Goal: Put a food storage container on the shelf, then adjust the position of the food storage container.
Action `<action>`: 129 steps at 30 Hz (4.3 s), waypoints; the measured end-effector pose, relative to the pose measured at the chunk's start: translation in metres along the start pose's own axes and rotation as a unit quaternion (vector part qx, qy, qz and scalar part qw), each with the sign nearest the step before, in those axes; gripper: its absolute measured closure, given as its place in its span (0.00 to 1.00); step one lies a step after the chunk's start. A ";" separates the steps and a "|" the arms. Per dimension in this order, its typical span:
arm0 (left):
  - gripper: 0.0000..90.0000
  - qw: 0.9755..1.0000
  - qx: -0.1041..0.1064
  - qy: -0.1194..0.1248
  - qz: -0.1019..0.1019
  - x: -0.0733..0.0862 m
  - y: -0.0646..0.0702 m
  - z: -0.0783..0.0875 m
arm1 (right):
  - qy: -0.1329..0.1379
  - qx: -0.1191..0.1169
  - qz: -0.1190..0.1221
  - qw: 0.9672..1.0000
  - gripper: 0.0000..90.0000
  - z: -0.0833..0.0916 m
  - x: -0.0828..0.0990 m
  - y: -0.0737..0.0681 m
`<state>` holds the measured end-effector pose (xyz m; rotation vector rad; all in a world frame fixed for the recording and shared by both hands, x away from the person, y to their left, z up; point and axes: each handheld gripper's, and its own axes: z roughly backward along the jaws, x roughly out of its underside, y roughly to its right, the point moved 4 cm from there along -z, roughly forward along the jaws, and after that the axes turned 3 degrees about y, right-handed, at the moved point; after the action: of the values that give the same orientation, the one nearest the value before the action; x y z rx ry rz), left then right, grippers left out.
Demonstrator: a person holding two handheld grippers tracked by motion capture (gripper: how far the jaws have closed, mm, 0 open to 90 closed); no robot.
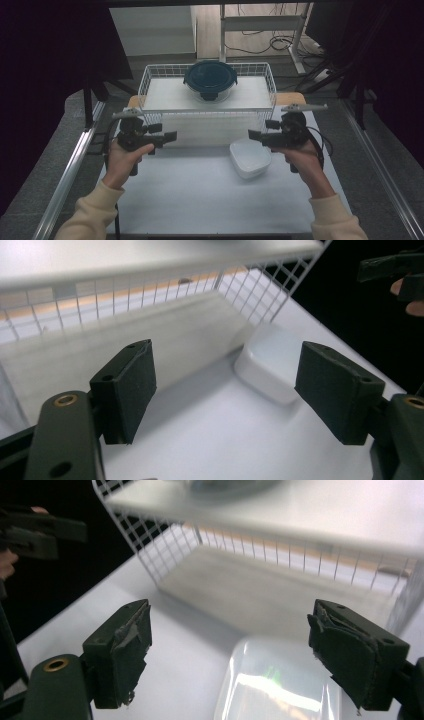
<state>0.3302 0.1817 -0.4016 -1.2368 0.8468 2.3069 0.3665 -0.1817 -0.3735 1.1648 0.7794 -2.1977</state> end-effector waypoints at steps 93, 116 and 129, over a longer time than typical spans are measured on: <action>0.27 0.994 -0.023 -0.104 0.025 0.107 -0.015 -0.016 | -0.203 0.138 0.018 0.969 0.98 -0.067 0.066 0.098; 0.27 0.993 -0.019 -0.112 0.029 0.110 -0.015 -0.019 | -0.217 0.096 0.050 0.970 0.99 -0.083 0.079 0.065; 0.27 0.993 -0.019 -0.114 0.028 0.110 -0.013 -0.020 | -0.210 0.062 0.058 0.974 0.99 -0.086 0.092 0.038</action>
<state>0.2909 0.1841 -0.5069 -0.9505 0.7697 2.4600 0.3944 -0.1643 -0.5010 0.7358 0.3900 -2.3058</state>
